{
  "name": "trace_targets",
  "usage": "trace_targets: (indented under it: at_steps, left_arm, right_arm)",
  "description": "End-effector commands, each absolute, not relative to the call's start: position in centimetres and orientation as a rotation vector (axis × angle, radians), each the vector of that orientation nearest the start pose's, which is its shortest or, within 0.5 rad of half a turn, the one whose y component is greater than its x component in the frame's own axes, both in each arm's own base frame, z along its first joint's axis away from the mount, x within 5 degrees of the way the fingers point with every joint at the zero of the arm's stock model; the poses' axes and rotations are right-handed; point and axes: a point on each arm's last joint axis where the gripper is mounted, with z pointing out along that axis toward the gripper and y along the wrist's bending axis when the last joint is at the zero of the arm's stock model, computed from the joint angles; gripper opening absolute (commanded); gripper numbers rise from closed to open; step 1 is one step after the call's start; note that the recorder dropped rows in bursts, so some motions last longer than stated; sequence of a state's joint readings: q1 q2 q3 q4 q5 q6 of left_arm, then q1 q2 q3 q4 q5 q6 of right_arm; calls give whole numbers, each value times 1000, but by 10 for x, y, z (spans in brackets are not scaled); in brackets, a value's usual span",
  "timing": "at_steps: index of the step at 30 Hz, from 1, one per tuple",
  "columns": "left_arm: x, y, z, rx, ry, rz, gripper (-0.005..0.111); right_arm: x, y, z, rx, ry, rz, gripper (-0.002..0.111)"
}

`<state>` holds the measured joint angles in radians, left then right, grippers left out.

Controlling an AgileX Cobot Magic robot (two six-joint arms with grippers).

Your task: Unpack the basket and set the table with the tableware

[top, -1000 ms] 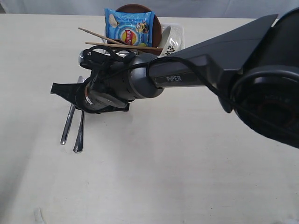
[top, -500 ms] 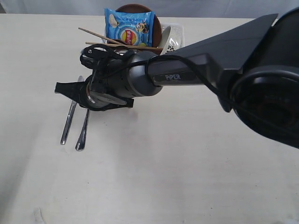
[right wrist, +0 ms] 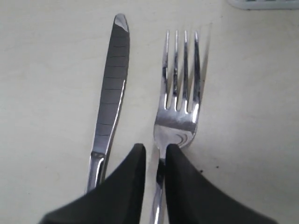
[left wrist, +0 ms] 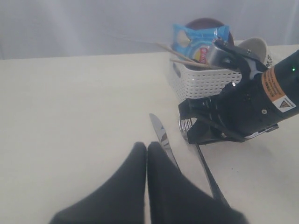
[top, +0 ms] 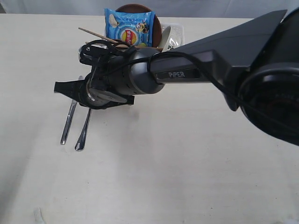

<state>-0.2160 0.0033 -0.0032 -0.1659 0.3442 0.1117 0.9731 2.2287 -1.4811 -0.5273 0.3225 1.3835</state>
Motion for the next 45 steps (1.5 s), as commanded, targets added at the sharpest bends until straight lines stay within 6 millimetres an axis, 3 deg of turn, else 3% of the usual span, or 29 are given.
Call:
trace_targets:
  at_steps: [1, 12, 20, 25, 30, 36, 45]
  left_arm:
    - [51, -17, 183, 200, 1817, -237, 0]
    - [51, -17, 183, 200, 1817, -237, 0]
    - [51, -17, 183, 200, 1817, -237, 0]
    - [51, -17, 183, 200, 1817, -237, 0]
    - [51, -17, 183, 201, 1817, -238, 0]
    - [51, -17, 183, 201, 1817, -238, 0]
    - [51, -17, 183, 201, 1817, -238, 0]
  right_arm:
    - [276, 377, 120, -65, 2572, 567, 16]
    - [275, 379, 130, -76, 2549, 598, 16]
    - [275, 370, 147, -168, 2545, 473, 16]
    - [275, 359, 142, -201, 2586, 311, 16]
    - [276, 358, 125, -210, 2616, 263, 16]
    - [275, 364, 109, -224, 2627, 304, 16]
    - [276, 370, 109, -241, 2594, 400, 16]
